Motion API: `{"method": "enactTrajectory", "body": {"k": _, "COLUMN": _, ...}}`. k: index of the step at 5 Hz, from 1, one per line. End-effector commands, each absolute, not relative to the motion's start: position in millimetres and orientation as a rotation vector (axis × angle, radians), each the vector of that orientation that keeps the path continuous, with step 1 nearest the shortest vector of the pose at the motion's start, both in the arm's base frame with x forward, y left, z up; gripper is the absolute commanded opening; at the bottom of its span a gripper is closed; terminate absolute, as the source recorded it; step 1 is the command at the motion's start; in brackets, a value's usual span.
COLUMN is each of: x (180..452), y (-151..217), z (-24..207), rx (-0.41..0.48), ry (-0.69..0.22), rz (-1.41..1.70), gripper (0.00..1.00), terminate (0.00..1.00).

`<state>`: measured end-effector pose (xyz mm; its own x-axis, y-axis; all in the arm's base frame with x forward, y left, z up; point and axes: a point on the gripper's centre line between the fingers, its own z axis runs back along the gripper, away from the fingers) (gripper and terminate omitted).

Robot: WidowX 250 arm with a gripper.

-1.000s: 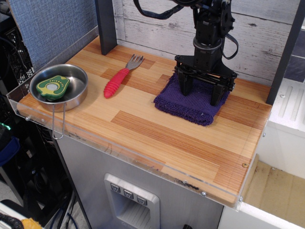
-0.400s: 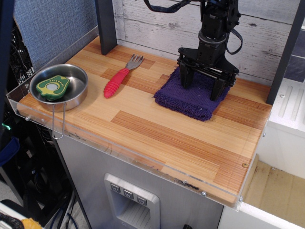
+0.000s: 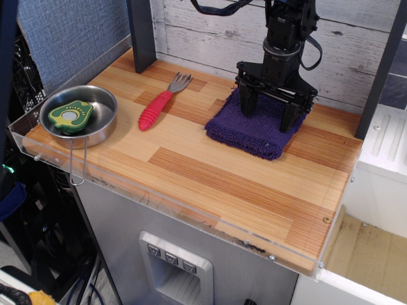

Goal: Move the purple towel to the back edge of the table

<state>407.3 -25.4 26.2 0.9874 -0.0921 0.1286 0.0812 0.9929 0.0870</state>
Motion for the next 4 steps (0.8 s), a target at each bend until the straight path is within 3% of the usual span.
{"method": "enactTrajectory", "body": {"k": 1, "x": 411.4, "y": -12.6, "z": 114.1, "rx": 0.034, "ry": -0.321, "rz": -0.057, "gripper": 1.0, "terminate": 0.0}}
{"method": "enactTrajectory", "body": {"k": 2, "x": 399.4, "y": -2.8, "z": 128.3, "rx": 0.009, "ry": -0.312, "rz": -0.02, "gripper": 1.0, "terminate": 0.0}}
{"method": "enactTrajectory", "body": {"k": 3, "x": 376.4, "y": 2.9, "z": 126.3, "rx": -0.043, "ry": -0.261, "rz": -0.021, "gripper": 1.0, "terminate": 0.0}}
{"method": "enactTrajectory", "body": {"k": 4, "x": 349.7, "y": 4.8, "z": 125.5, "rx": -0.03, "ry": -0.234, "rz": -0.049, "gripper": 1.0, "terminate": 0.0}}
